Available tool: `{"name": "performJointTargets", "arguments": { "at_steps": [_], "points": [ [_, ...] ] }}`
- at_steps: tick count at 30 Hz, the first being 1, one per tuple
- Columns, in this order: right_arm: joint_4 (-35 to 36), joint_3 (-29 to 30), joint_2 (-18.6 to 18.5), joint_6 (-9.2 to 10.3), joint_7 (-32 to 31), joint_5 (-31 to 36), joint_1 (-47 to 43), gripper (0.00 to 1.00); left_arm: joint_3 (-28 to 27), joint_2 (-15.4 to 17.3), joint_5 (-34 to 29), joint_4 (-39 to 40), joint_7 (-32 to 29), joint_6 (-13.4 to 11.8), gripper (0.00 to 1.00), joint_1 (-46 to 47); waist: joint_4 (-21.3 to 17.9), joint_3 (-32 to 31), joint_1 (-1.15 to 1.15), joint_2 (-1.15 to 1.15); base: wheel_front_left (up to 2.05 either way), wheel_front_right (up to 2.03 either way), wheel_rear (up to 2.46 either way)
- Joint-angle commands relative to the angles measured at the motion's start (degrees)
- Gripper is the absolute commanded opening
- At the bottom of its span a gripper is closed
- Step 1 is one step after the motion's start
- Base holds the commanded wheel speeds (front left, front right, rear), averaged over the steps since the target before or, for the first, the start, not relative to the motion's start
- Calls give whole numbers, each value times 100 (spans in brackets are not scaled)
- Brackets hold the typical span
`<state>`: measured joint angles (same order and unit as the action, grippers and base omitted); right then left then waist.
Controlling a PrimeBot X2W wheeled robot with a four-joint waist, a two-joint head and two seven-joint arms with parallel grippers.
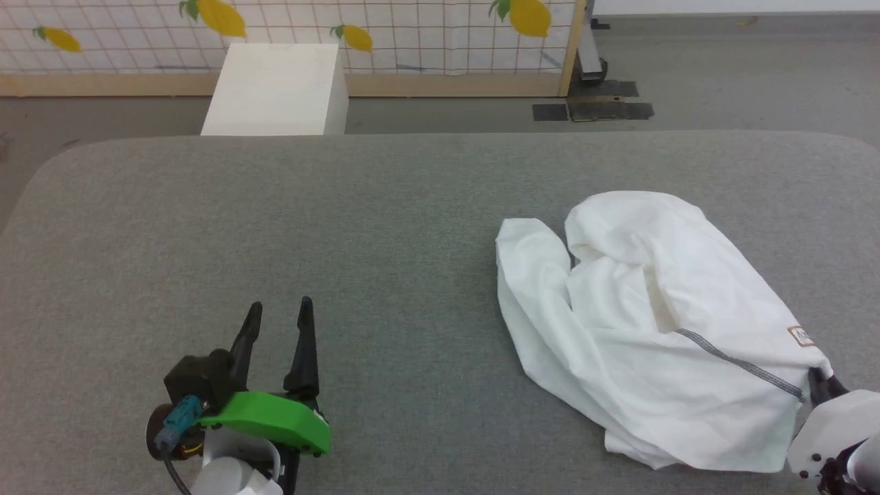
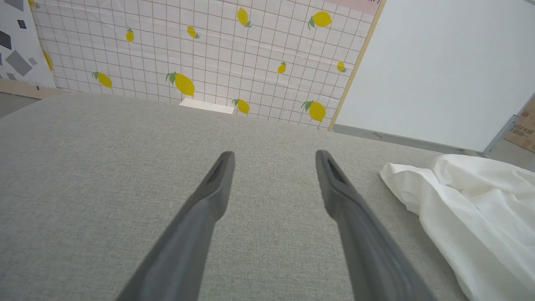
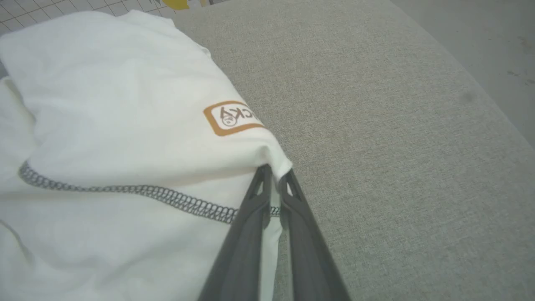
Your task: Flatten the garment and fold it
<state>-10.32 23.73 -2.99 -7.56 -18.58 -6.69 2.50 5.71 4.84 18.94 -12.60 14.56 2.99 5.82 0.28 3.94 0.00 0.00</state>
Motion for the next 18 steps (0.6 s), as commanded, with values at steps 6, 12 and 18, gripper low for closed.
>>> {"name": "performJointTargets", "arguments": {
  "at_steps": [6,12,18],
  "points": [
    [327,-482,12,8,1258,-202,-165,100,154,-65,-40,-157,43,101,100,-6,-283,-106,0,0,0,0,0],
    [619,-929,12,8,1760,-196,-305,100,840,-162,109,-351,-406,202,100,381,-489,-82,0,0,0,0,0],
    [816,-1304,12,8,1890,-266,-268,100,2018,-193,933,-638,-1227,2,100,1245,-763,163,0,0,0,0,0]
  ]
}}
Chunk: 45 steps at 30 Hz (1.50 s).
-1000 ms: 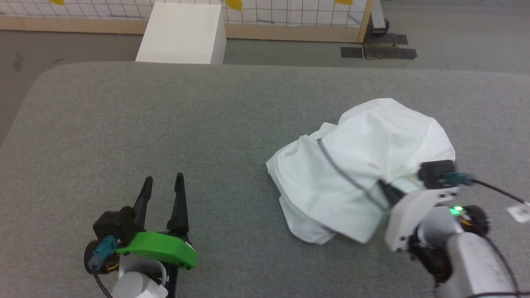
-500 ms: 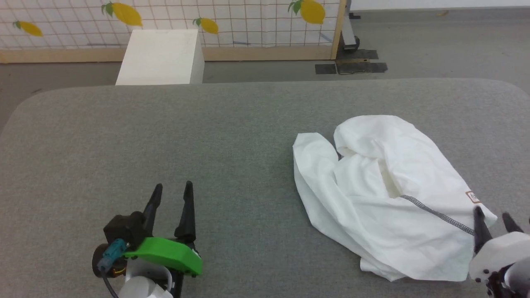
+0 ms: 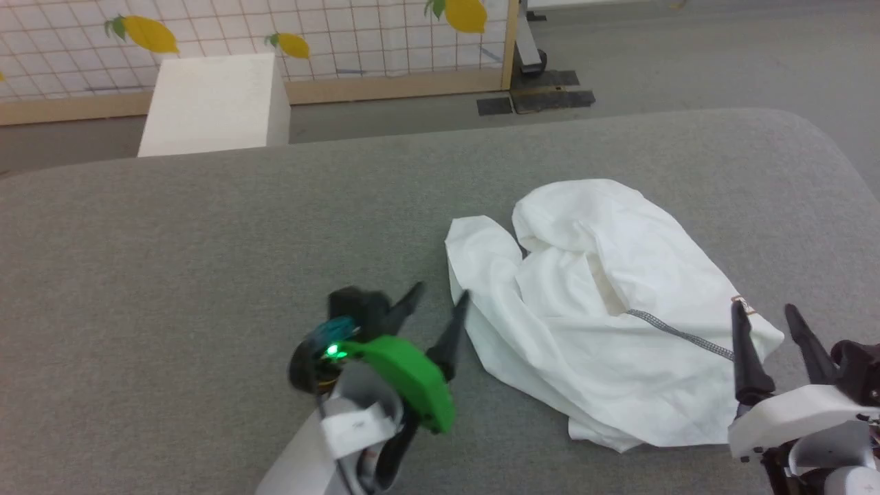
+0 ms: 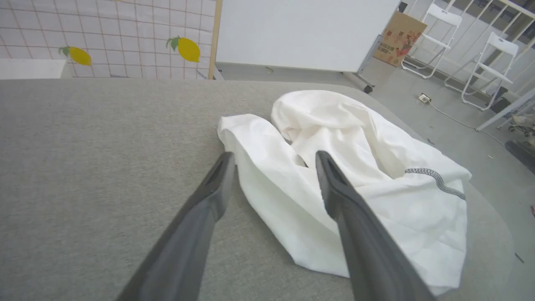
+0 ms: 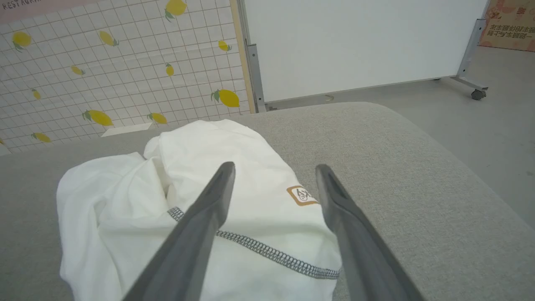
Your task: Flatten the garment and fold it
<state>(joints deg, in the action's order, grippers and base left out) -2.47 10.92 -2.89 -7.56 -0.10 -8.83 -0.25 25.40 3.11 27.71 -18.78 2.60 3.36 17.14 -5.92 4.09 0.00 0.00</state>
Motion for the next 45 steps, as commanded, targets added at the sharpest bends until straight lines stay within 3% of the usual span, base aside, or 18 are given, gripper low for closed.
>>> {"name": "performJointTargets", "arguments": {
  "at_steps": [1,7,11,16,17,18,19,22,25,32,40,45],
  "points": [
    [35,-93,2,8,49,-71,22,100,286,-21,272,-67,-209,-131,100,281,-204,218,0,0,0,0,0],
    [-59,-412,2,8,124,-235,170,100,1216,-22,952,-526,-1254,-813,100,1080,-533,555,0,0,0,0,0],
    [-192,-566,2,8,217,-361,255,100,1500,-23,965,-948,-1925,-1324,100,1400,-702,697,0,0,0,0,0],
    [-331,-651,2,8,320,-420,330,100,1687,-23,1037,-1177,-2520,-1404,100,1498,-808,788,0,0,0,0,0],
    [-358,-659,2,8,340,-429,342,100,1739,-23,1055,-1192,-2626,-1360,94,1497,-816,797,0,0,0,0,0],
    [-384,-662,2,8,357,-436,353,100,1781,-16,1057,-1187,-2676,-1311,22,1505,-819,806,0,0,0,0,0],
    [-402,-661,2,8,371,-444,363,100,1801,-8,1055,-1169,-2676,-1271,0,1513,-816,813,0,0,0,0,0],
    [-442,-648,2,8,403,-472,390,100,1686,25,1054,-999,-2250,-1185,0,1526,-756,799,0,0,0,0,0],
    [-472,-627,2,8,429,-471,413,100,1331,109,1069,-759,-1445,-1247,0,1464,-651,725,0,0,0,0,0],
    [-388,-488,2,8,357,-356,335,100,285,789,1167,88,-40,-1735,0,804,-215,440,0,0,0,0,0],
    [-193,-392,2,8,170,-293,219,100,-909,1702,1436,1199,383,-2558,0,-537,344,248,0,0,0,0,0],
    [-130,-453,2,8,-52,-290,165,100,-1350,1993,1551,1433,374,-2943,0,-1211,583,236,0,0,0,0,0]
  ]
}}
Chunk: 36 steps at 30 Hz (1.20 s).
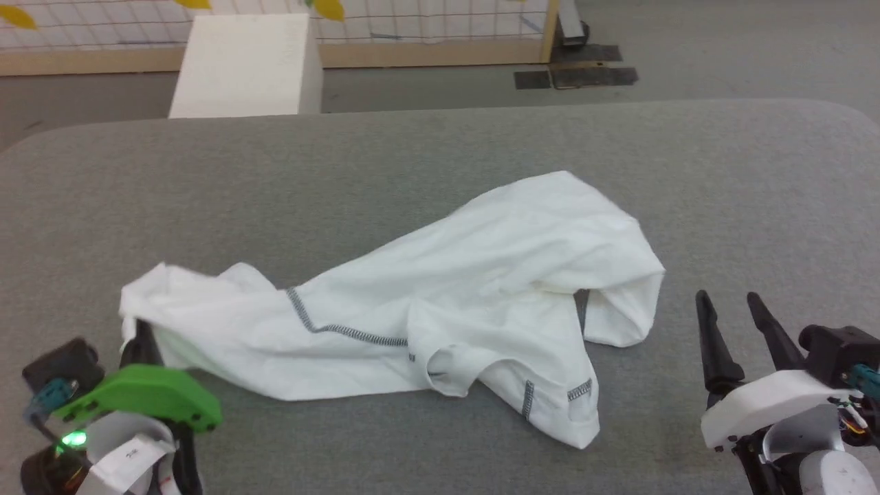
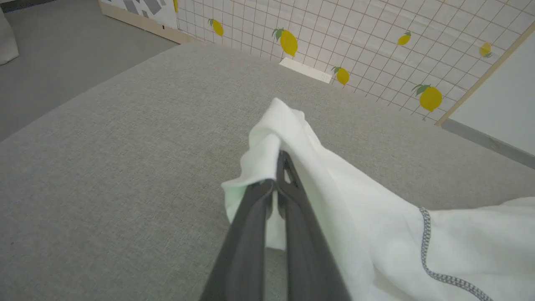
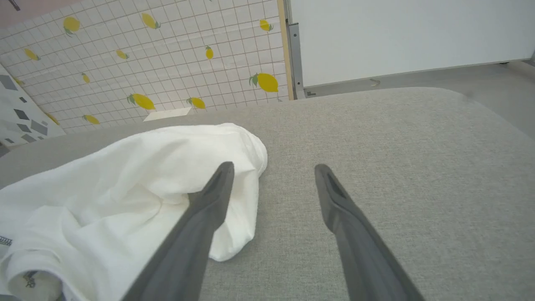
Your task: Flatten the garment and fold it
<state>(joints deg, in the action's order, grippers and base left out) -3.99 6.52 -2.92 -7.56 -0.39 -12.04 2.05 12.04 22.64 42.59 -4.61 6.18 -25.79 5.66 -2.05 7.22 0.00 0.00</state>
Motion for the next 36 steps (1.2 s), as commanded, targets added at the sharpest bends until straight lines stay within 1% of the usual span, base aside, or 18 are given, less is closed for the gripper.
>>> {"name": "performJointTargets", "arguments": {
  "at_steps": [1,3,4,5,6,8,10,14,18,22,25,26,27,28,31,33,36],
  "points": [
    [18,-51,4,8,-126,29,-85,100,-41,77,95,2,-39,-61,0,-174,232,-72,0,0,0,0,0],
    [-11,-144,4,8,-371,45,-131,100,-42,71,191,-5,-117,-24,0,-311,284,-65,0,0,0,0,0],
    [-12,-185,4,8,-477,54,-152,100,-43,20,293,-13,-157,43,29,-353,304,-61,0,0,0,0,0],
    [-16,-244,4,8,-631,58,-183,100,-16,-24,379,-38,-196,133,87,-395,319,-59,0,0,0,0,0],
    [-11,-301,4,8,-762,69,-209,100,17,-49,416,-62,-208,202,100,-413,331,-57,0,0,0,0,0],
    [27,-427,4,8,-1056,93,-266,100,46,-131,423,-83,-30,353,100,-398,356,-56,0,0,0,0,0],
    [90,-568,4,8,-1376,78,-329,100,44,-283,374,-77,394,542,100,-336,390,-50,0,0,0,0,0],
    [198,-778,4,8,-2030,68,-450,100,140,-510,-26,-40,811,845,100,-169,479,-27,0,0,0,0,0],
    [135,-1023,4,8,-2718,53,-476,100,157,-775,-434,-54,875,1146,100,-4,569,54,0,0,0,0,0],
    [-20,-1163,4,8,-3178,146,-370,100,-30,-1113,-798,-75,879,1385,100,90,661,154,0,0,0,0,0],
    [-222,-1297,4,8,-3523,145,-299,100,-128,-1306,-997,-171,880,1559,100,114,705,200,0,0,0,0,0],
    [-284,-1294,4,8,-3602,109,-274,40,-167,-1372,-1057,-212,880,1615,100,118,718,205,0,0,0,0,0],
    [-313,-1315,4,8,-3624,89,-246,25,-188,-1419,-1095,-252,880,1663,100,118,729,208,0,0,0,0,0],
    [-339,-1310,4,8,-3618,62,-214,0,-219,-1465,-1142,-300,881,1717,100,120,735,209,0,0,0,0,0],
    [-314,-1196,4,8,-3375,46,-90,0,-319,-1550,-1241,-420,881,1820,100,105,706,178,0,0,0,0,0],
    [-212,-941,4,8,-3044,143,7,0,-383,-1588,-1291,-500,881,1883,100,77,657,126,0,0,0,0,0],
    [40,-338,4,8,-2502,436,107,0,-434,-1639,-1360,-628,881,1975,100,27,572,17,0,0,0,0,0]
  ]
}}
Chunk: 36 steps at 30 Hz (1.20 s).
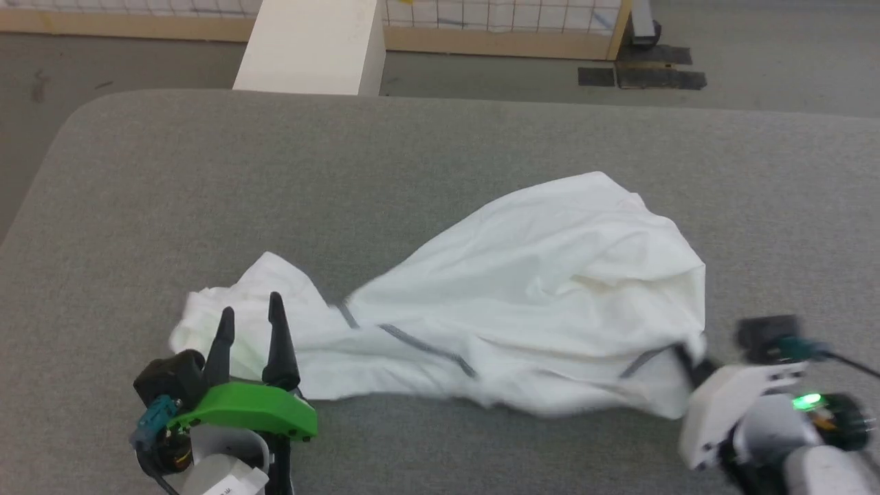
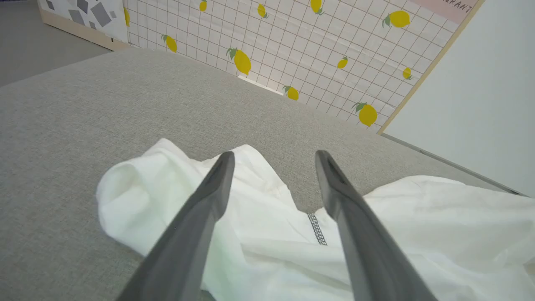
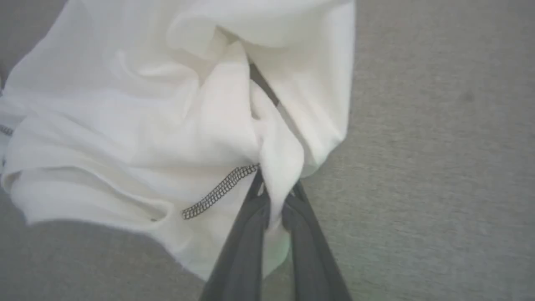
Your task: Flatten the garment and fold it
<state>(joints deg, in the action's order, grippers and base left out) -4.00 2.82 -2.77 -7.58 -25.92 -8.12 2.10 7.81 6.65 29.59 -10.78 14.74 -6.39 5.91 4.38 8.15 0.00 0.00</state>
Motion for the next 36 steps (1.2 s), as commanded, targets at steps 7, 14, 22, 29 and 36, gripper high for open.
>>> {"name": "performJointTargets", "arguments": {
  "at_steps": [7,14,22,29,36],
  "points": [
    [873,1511,-10,9,598,565,29,0,-16,-132,-163,-243,26,168,100,-54,-295,-286,0,0,0,0,0],
    [500,2503,-10,9,-24,337,-439,0,129,-166,-223,-425,17,318,100,-2,-498,-338,0,0,0,0,0],
    [-126,2421,-10,9,319,-48,-546,100,780,-88,-484,-476,-521,624,100,137,-640,-408,0,0,0,0,0],
    [139,1963,-10,9,1161,27,-522,100,1818,-15,-854,-595,-2252,896,100,305,-735,-449,0,0,0,0,0],
    [267,1570,-10,9,1391,-79,-479,100,2119,163,-1016,-802,-4130,485,100,361,-821,-391,0,0,0,0,0]
  ]
}}
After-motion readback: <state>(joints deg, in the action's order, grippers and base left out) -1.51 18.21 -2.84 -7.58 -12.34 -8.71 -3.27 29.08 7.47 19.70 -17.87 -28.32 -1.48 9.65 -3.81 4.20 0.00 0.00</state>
